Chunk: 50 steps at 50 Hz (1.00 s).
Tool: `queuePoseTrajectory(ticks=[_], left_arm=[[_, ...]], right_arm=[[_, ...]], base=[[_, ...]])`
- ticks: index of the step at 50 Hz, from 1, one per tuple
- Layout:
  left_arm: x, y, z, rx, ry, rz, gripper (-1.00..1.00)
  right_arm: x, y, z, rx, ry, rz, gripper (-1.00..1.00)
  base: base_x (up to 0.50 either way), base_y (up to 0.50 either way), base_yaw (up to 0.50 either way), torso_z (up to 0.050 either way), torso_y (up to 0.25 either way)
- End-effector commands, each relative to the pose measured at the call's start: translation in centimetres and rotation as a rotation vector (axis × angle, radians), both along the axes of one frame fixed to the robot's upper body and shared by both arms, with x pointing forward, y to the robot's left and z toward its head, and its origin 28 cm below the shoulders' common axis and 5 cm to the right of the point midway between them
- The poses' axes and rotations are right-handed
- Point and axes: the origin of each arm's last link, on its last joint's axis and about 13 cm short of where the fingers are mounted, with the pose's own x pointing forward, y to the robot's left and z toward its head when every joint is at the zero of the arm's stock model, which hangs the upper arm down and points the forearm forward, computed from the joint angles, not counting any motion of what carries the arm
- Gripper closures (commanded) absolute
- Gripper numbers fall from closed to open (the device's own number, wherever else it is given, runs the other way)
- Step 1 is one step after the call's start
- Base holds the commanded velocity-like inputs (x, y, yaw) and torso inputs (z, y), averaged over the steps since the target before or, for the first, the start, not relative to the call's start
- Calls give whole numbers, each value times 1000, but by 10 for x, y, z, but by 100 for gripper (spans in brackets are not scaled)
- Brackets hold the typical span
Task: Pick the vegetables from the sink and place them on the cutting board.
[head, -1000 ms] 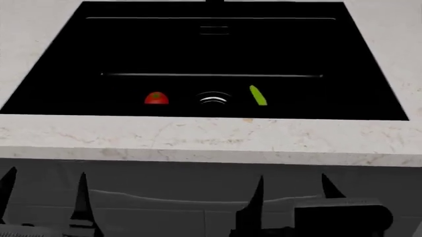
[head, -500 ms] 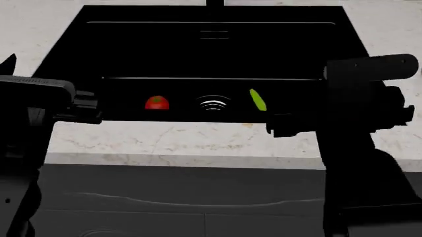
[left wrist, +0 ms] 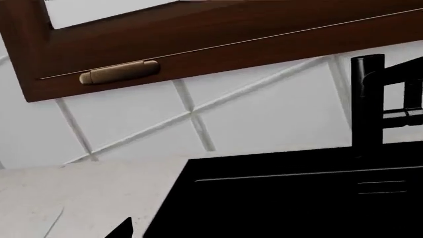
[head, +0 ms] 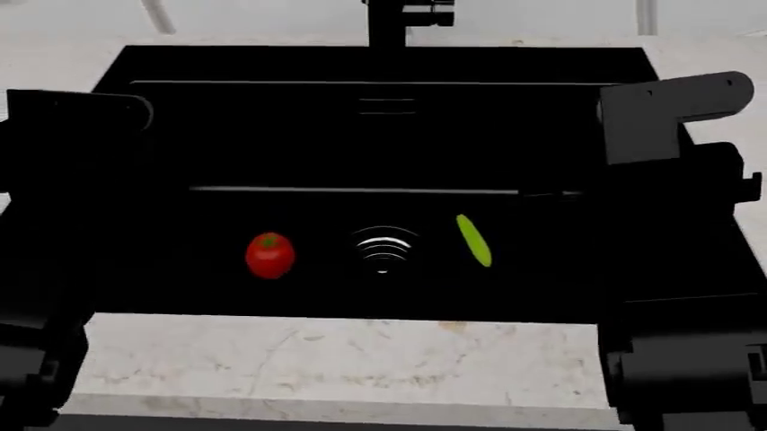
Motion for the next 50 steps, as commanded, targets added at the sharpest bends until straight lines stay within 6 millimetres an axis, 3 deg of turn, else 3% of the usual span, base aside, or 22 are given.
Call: queuePoseTrajectory(ticks=[1, 6, 12, 21, 38, 45, 50], left_arm=[[1, -2, -3, -28, 48, -13, -100], [-1, 6, -7, -195, 177, -116, -100], [6, 9, -10, -175, 174, -98, -100], [0, 7, -7, -94, 147, -73, -100], [-1, 12, -4, -90, 146, -64, -100], [-7, 25, -13, -55, 151, -85, -100], [-11, 29, -6, -72, 146, -127, -100]], right_arm=[[0, -1, -4, -42, 25, -10, -100], [-1, -2, -7, -47, 41, -3, -100], [-1, -2, -7, -53, 33, -6, -100], [-2, -5, -12, -48, 28, -8, -100], [-11, -1, 1, -46, 41, 58, -100], [-29, -7, 8, -66, 69, 110, -100], [-36, -10, 7, -46, 67, 139, -100]], base=[[500, 0, 0, 0, 0], [500, 0, 0, 0, 0], [500, 0, 0, 0, 0], [500, 0, 0, 0, 2], [500, 0, 0, 0, 1], [500, 0, 0, 0, 1], [500, 0, 0, 0, 2]])
